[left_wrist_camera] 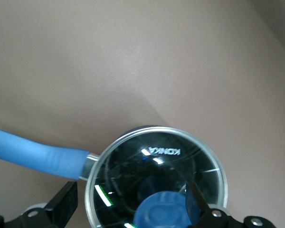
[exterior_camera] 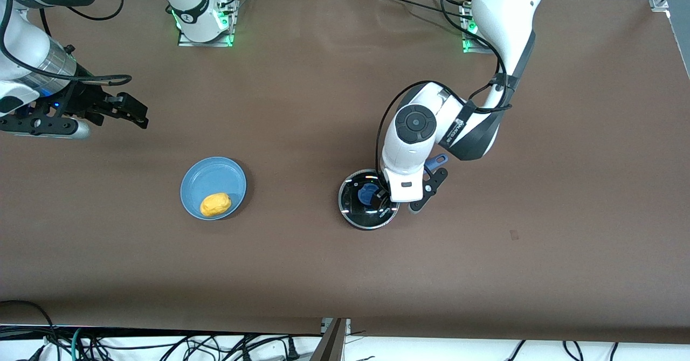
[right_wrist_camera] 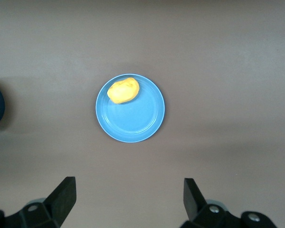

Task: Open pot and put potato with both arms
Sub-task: 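Lower the left gripper and grasp the blue lid knob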

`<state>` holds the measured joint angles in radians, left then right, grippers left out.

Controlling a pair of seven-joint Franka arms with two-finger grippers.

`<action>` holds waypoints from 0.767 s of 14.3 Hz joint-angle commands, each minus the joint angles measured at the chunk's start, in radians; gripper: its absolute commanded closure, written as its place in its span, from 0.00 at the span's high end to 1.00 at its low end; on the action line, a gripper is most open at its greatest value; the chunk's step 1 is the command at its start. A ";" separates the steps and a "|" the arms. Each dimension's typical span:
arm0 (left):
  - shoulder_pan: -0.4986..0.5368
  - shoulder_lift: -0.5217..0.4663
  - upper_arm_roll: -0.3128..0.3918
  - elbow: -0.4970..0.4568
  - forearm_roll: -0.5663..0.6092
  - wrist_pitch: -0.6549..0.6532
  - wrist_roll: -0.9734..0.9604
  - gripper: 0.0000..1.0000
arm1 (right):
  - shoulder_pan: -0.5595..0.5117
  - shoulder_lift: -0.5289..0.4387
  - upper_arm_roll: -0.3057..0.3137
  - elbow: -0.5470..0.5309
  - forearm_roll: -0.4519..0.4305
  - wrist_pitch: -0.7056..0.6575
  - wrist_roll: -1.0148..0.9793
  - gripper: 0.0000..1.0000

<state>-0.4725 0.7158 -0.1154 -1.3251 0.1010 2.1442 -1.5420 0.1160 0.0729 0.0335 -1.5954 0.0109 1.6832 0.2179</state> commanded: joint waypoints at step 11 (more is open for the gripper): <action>-0.072 0.111 0.036 0.122 0.023 0.057 -0.173 1.00 | -0.012 0.010 0.000 0.017 -0.002 0.003 -0.006 1.00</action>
<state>-0.5207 0.8050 -0.1002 -1.2447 0.1011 2.2056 -1.6827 0.1121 0.0732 0.0330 -1.5954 0.0102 1.6873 0.2179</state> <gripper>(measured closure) 0.000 0.000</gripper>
